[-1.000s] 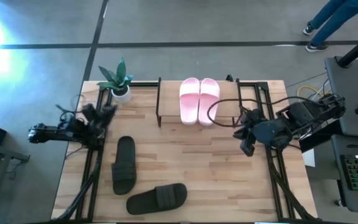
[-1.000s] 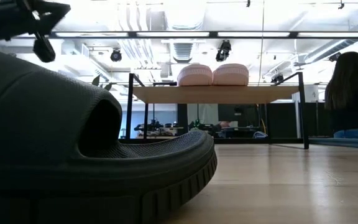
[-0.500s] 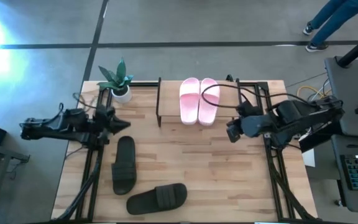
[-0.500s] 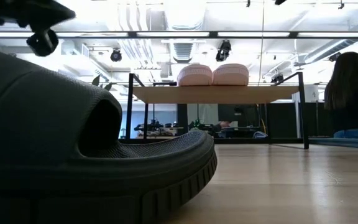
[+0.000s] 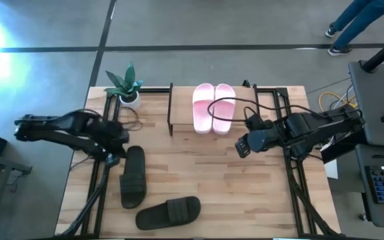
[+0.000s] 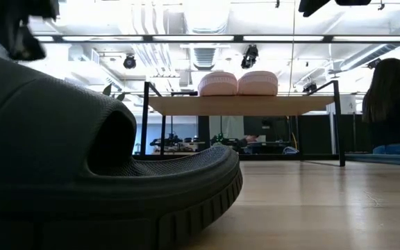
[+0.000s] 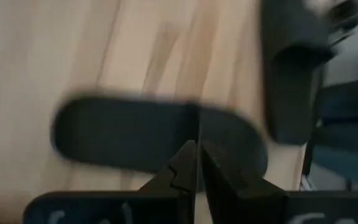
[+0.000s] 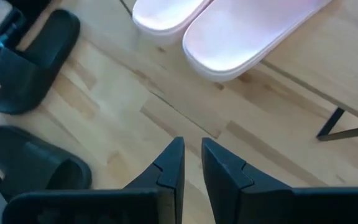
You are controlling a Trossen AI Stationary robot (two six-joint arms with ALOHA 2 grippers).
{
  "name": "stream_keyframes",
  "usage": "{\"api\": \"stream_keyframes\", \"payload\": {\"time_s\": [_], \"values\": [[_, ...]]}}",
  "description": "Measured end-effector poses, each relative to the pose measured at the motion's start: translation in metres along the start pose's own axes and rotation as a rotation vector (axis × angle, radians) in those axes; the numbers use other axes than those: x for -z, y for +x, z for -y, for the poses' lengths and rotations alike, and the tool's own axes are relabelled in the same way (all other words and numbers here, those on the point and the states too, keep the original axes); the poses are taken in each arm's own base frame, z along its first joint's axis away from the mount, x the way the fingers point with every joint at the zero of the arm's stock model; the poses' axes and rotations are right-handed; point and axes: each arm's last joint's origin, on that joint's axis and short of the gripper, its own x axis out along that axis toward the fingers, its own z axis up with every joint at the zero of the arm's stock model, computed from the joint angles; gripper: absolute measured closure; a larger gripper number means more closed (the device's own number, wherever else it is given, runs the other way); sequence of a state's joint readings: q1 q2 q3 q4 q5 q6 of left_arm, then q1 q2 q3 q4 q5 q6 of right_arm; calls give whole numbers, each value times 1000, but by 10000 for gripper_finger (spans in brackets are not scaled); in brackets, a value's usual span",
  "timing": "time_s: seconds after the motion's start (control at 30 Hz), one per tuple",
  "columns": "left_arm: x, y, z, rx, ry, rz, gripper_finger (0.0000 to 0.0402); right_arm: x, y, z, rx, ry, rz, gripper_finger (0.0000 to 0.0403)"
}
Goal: Pick and place slides into the shelf
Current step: Put the top black slipper under the shelf
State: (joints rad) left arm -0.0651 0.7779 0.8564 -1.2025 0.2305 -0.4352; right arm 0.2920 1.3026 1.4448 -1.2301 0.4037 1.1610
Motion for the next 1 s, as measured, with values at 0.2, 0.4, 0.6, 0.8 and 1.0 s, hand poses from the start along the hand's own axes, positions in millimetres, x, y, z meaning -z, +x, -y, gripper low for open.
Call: {"api": "stream_keyframes", "payload": {"time_s": [0.2, 0.4, 0.6, 0.8, 1.0], "values": [[-11, 26, 0, 18, 31, -99, 393, 4, 4, -5, -13, -69, -47, 355], [-15, 37, 0, 6, 15, -150, 352, 9, 2, -8, -28, -136, -56, 355], [-19, 36, 6, 165, -1, -138, 271, 11, -3, -6, -46, -171, -57, 355], [-15, 38, 9, 316, -49, -212, 226, 12, -9, -3, -66, -207, -71, 355], [-9, 68, 0, 391, -67, -276, 224, 13, -10, 3, -27, -246, -90, 355]]}}
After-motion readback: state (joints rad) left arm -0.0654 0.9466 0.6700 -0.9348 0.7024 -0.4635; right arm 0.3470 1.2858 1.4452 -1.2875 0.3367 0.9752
